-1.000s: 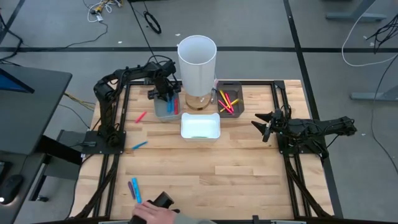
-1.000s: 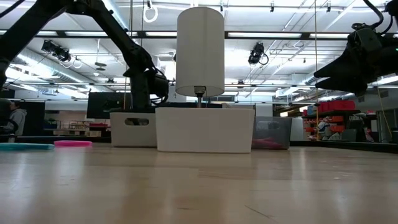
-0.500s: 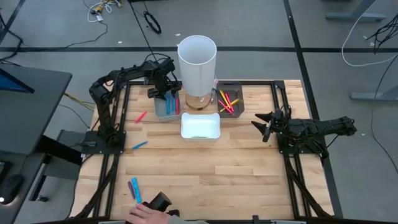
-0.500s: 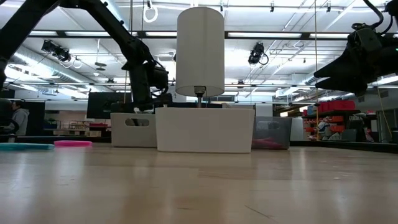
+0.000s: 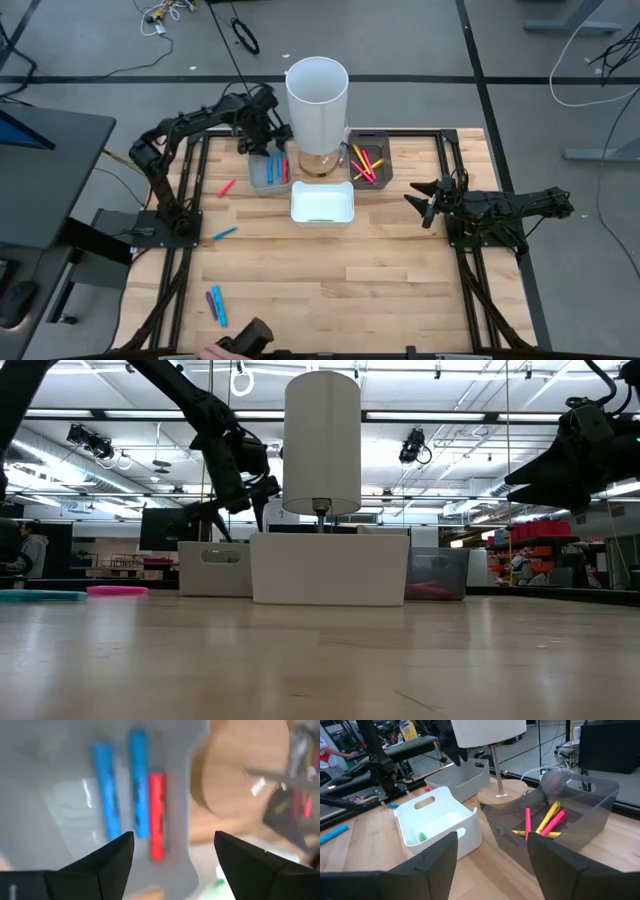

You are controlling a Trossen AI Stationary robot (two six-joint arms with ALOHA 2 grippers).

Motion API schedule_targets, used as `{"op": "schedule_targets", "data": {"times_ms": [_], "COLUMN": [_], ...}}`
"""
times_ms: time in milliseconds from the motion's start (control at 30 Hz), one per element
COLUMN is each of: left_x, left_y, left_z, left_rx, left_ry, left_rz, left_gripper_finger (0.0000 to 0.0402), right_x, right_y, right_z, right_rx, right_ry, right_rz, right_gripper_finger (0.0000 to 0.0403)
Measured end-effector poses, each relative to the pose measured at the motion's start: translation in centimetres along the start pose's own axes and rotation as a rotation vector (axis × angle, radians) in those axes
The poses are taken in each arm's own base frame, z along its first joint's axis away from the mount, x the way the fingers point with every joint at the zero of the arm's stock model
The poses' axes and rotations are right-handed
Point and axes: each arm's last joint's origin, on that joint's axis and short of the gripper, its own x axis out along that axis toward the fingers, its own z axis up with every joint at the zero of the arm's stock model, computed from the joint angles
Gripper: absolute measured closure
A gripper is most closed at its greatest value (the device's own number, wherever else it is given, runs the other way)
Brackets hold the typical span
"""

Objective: Pick & Place Markers
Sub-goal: Put the blue highlighter pen into the gray bin

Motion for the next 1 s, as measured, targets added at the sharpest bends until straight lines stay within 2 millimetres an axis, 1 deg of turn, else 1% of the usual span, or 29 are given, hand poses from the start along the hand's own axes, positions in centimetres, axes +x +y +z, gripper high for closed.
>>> {"op": "schedule_targets", "data": {"times_ms": [167, 233, 333, 433, 633, 700, 800, 900, 1000], "left_x": [0.3, 0.3, -0.2, -0.7, -3.3, -4.4, -5.5, -6.4, -7.2], "left_y": [-0.6, -0.7, -0.6, -0.5, -0.3, -0.4, -0.6, -0.8, -0.6], "left_z": [-0.8, -1.2, -2.0, -2.7, -3.1, -3.4, -3.8, -4.6, -5.3], "left_rx": [0.052, 0.052, 0.066, 0.105, 0.141, 0.154, 0.22, 0.262, 0.291], "left_ry": [0.038, 0.079, 0.132, 0.127, -0.034, -0.075, -0.096, -0.106, -0.117], "left_rz": [-0.019, -0.024, -0.019, 0.02, 0.07, 0.057, 0.011, -0.014, -0.008], "left_gripper_finger": [0.0118, 0.0118, 0.0118, 0.0118, 0.0117, 0.0117, 0.0117, 0.0117, 0.0117], "right_x": [0.0, 0.0, 0.0, 0.0, 0.0, 0.0, 0.0, 0.0, 0.0], "right_y": [0.0, 0.0, 0.0, 0.0, 0.0, 0.0, 0.0, 0.0, 0.0], "right_z": [0.0, 0.0, 0.0, 0.0, 0.0, 0.0, 0.0, 0.0, 0.0], "right_rx": [0.0, 0.0, 0.0, 0.0, 0.0, 0.0, 0.0, 0.0, 0.0], "right_ry": [0.0, 0.0, 0.0, 0.0, 0.0, 0.0, 0.0, 0.0, 0.0], "right_rz": [0.0, 0.0, 0.0, 0.0, 0.0, 0.0, 0.0, 0.0, 0.0], "right_gripper_finger": [0.016, 0.016, 0.016, 0.016, 0.016, 0.016, 0.016, 0.016, 0.016]}}
